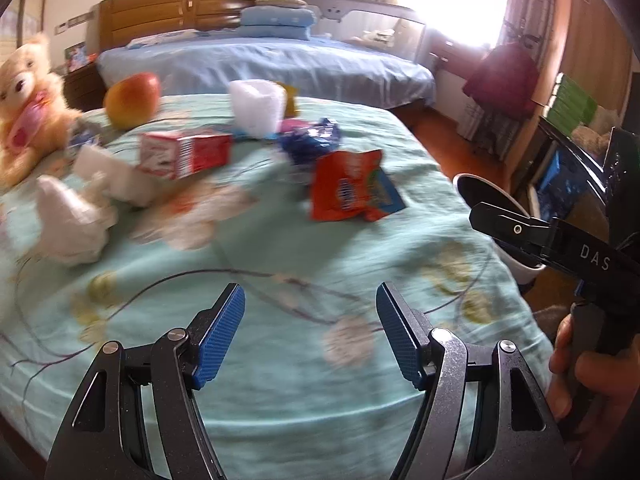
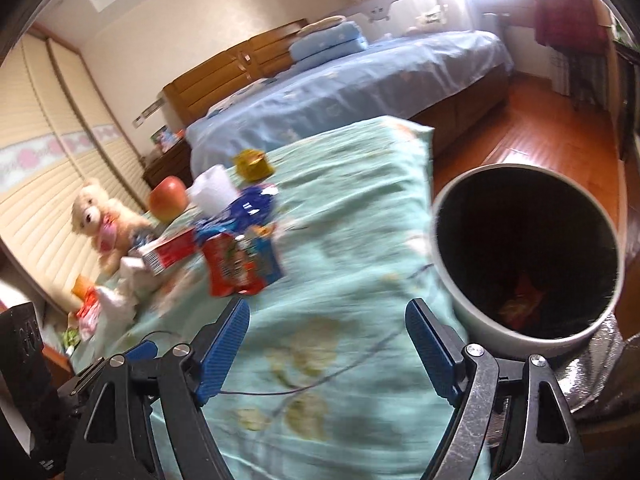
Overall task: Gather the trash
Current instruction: 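Grasp the white tissue with the left tool while the right tool grasps a red Oreo wrapper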
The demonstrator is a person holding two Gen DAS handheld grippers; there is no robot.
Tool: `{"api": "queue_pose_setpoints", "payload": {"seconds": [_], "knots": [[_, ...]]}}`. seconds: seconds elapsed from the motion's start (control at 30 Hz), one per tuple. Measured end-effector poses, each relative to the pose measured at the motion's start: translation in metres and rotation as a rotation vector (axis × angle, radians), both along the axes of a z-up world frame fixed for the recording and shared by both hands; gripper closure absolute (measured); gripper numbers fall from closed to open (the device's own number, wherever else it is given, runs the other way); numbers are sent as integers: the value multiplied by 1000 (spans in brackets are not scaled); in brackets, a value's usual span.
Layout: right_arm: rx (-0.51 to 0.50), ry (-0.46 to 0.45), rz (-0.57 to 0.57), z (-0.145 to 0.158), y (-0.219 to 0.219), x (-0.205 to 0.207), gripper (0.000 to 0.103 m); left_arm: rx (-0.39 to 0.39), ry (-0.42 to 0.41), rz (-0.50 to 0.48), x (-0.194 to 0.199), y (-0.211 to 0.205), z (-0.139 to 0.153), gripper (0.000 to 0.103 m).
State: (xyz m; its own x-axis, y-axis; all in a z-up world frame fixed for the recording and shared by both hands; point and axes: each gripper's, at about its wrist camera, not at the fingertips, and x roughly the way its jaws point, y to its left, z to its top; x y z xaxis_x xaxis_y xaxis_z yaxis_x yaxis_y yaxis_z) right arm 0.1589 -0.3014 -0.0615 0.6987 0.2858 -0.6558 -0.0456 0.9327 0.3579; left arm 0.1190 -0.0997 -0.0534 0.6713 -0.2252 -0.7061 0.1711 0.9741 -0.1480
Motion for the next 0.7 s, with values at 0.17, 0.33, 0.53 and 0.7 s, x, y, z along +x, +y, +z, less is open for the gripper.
{"api": "queue_pose_setpoints", "payload": {"seconds": [0.17, 0.33, 0.53, 0.7], "knots": [[-4, 4, 46, -1, 26, 4, 19, 2, 0, 67, -6, 29, -2, 33], [-13, 4, 85, -2, 46, 12, 19, -2, -6, 147, -6, 61, -2, 31], [-39, 11, 119, -5, 65, 25, 19, 3, 0, 223, 2, 91, -2, 26], [-46, 26, 116, -7, 70, 40, 19, 21, -7, 276, 12, 110, 0, 24]]}}
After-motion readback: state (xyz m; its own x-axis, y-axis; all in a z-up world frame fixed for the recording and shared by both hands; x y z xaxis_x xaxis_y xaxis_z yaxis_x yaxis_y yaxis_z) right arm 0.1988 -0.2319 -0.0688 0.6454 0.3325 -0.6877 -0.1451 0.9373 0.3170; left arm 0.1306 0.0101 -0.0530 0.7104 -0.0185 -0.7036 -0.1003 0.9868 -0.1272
